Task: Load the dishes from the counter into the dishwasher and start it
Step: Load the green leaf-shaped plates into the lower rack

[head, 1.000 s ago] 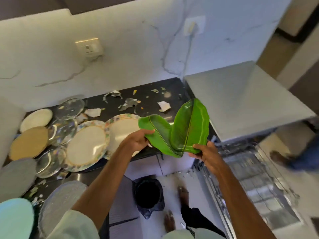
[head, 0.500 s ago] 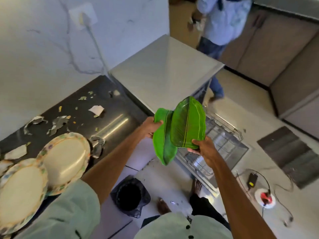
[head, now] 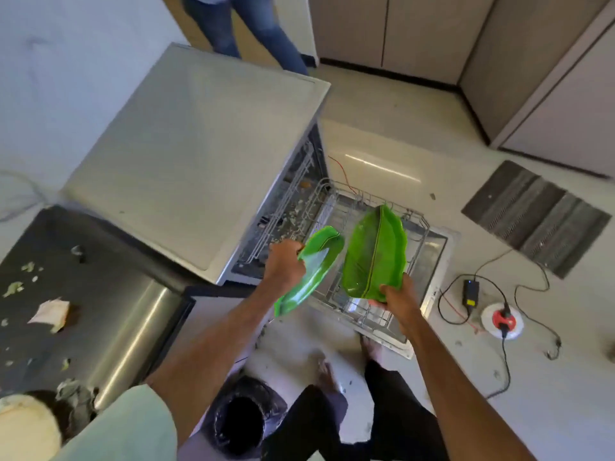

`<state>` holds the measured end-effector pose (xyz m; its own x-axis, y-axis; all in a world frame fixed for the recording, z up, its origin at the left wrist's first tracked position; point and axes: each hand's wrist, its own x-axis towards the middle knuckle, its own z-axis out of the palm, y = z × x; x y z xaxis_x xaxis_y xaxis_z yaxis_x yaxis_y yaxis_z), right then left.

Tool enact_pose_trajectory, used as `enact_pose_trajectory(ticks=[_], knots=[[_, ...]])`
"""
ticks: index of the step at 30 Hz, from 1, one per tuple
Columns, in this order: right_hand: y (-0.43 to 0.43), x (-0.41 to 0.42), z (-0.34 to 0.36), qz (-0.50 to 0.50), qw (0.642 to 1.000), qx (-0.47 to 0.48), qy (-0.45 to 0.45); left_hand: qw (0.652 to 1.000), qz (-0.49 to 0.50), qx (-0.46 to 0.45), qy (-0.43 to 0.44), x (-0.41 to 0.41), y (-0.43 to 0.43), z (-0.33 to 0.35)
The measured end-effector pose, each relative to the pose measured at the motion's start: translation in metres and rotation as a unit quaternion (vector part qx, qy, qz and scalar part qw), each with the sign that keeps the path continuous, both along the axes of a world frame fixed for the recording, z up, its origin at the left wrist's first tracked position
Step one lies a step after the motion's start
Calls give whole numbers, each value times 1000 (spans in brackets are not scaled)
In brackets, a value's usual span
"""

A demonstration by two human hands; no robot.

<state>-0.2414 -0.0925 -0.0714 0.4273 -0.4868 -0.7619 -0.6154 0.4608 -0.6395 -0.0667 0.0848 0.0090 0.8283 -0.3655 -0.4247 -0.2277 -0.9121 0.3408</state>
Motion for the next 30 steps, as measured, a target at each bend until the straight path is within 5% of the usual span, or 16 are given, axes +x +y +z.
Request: enact_pose_trajectory(ticks=[9,17,30], knots=[[-22,37,-159,28,989,-79,121,979,-126,162,-14,81,-62,-134],[-33,75,-280,-32,973,-136,185,971,-198,134,-28,138,-102,-261],[-35,84,-314,-131,965,-107,202,924,-364,110,-24,187,-169,-352]])
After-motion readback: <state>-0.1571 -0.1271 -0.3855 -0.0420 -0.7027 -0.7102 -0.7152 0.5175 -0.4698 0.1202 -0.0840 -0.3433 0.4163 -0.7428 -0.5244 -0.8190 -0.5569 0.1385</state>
